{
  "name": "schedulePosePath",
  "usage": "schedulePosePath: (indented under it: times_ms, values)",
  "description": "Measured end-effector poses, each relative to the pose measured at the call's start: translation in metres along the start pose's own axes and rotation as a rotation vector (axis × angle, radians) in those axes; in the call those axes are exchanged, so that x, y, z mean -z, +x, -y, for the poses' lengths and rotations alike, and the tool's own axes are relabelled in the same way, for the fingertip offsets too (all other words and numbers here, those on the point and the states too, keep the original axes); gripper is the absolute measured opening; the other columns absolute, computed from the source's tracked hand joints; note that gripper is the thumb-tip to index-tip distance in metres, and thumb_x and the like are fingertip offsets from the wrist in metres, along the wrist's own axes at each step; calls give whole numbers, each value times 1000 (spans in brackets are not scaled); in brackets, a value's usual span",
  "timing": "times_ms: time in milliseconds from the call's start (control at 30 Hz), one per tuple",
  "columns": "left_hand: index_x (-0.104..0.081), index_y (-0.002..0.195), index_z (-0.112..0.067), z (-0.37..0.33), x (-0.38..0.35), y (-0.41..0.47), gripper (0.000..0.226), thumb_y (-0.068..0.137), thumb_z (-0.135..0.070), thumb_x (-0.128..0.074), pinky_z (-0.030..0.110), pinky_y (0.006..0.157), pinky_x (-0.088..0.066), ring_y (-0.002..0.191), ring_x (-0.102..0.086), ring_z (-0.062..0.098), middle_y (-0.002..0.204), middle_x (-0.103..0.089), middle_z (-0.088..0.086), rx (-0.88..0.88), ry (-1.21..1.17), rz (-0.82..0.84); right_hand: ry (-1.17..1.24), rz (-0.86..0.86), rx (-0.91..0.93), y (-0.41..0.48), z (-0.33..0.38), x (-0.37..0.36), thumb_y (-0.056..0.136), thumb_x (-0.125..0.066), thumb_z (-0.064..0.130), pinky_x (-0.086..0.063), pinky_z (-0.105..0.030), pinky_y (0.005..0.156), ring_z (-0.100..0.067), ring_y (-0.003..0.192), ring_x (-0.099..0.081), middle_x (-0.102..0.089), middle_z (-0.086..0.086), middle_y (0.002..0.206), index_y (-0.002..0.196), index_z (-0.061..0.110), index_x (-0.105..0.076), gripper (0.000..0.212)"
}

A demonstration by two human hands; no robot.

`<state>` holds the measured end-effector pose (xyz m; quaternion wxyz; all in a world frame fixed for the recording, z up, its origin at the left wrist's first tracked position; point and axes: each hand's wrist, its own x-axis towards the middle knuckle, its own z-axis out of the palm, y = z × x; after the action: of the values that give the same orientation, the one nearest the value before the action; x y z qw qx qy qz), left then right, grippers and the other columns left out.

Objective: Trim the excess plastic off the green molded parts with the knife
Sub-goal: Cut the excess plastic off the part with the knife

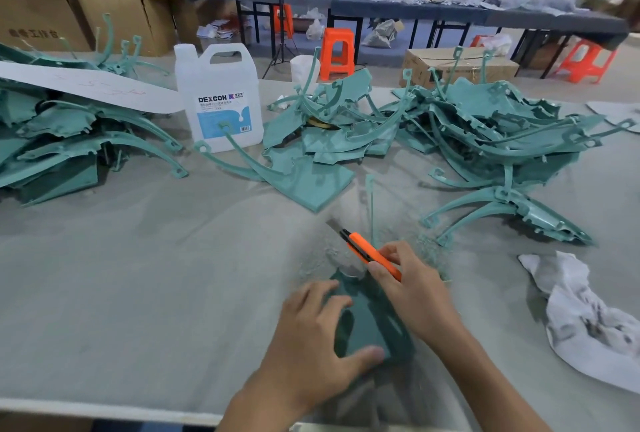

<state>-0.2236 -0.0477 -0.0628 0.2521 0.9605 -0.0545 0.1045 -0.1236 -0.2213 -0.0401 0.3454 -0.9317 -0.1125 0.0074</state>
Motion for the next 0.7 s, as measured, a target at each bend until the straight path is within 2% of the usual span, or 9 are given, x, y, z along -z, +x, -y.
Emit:
schedulePosePath:
  times_ms: [67,133,200,233,267,333,367,500,700]
  values:
    - [-65,126,-26,-5,-4,2,86,71,-88,-46,35,114,-31,135,-44,24,140,-55,-4,-54,168,62,40,-4,10,4,5,1,97,-60,44,-48,-37,82,-23,101,-65,-69,12,108,111,35,-53,18]
    - [-71,119,-24,-9,-6,9,75,76,-81,-47,33,110,-35,126,-57,25,129,-64,-2,-64,242,64,65,-48,46,7,6,4,96,-61,44,-50,-36,78,-13,91,-67,-68,19,97,107,38,-53,15]
    - [-68,123,-18,-10,-12,17,63,87,-66,-53,32,116,-28,131,-53,25,133,-63,0,-87,130,34,34,-66,90,7,5,10,95,-59,48,-48,-26,64,-4,71,-63,-68,19,79,108,42,-54,15]
    - [-64,128,-16,-10,-14,22,57,92,-59,-53,31,121,-21,138,-46,23,141,-58,0,-97,56,23,-4,-64,114,5,5,14,95,-57,50,-45,-21,60,-5,70,-63,-68,18,76,111,43,-55,18]
    - [-60,134,-17,-9,-17,25,54,96,-54,-50,30,124,-13,144,-38,21,148,-51,0,-104,10,18,-48,-51,134,2,3,17,95,-56,51,-45,-21,62,-7,74,-65,-70,18,80,118,45,-56,24]
    - [-52,142,-19,-8,-22,29,54,100,-50,-41,26,123,2,151,-26,16,157,-41,0,-123,8,16,-138,0,169,-6,0,22,97,-53,51,-50,-31,75,-16,93,-69,-75,13,100,129,43,-58,34]
    - [-49,144,-19,-7,-23,30,54,101,-49,-37,25,122,5,151,-24,16,159,-39,0,-131,13,19,-173,33,181,-10,-1,24,97,-51,52,-52,-36,80,-19,98,-69,-75,11,106,132,43,-57,36]
    - [-48,144,-19,-6,-25,30,50,104,-45,-33,27,125,-3,147,-30,15,154,-45,-1,-151,18,29,-258,90,213,-18,-4,24,98,-49,54,-52,-36,75,-17,91,-69,-73,15,97,128,47,-56,32]
    - [-48,147,-16,-7,-24,30,50,105,-41,-38,28,125,-2,151,-26,16,156,-43,0,-141,-6,38,-256,-9,256,-23,1,16,98,-50,52,-51,-38,69,-22,89,-69,-75,8,97,129,43,-57,33]
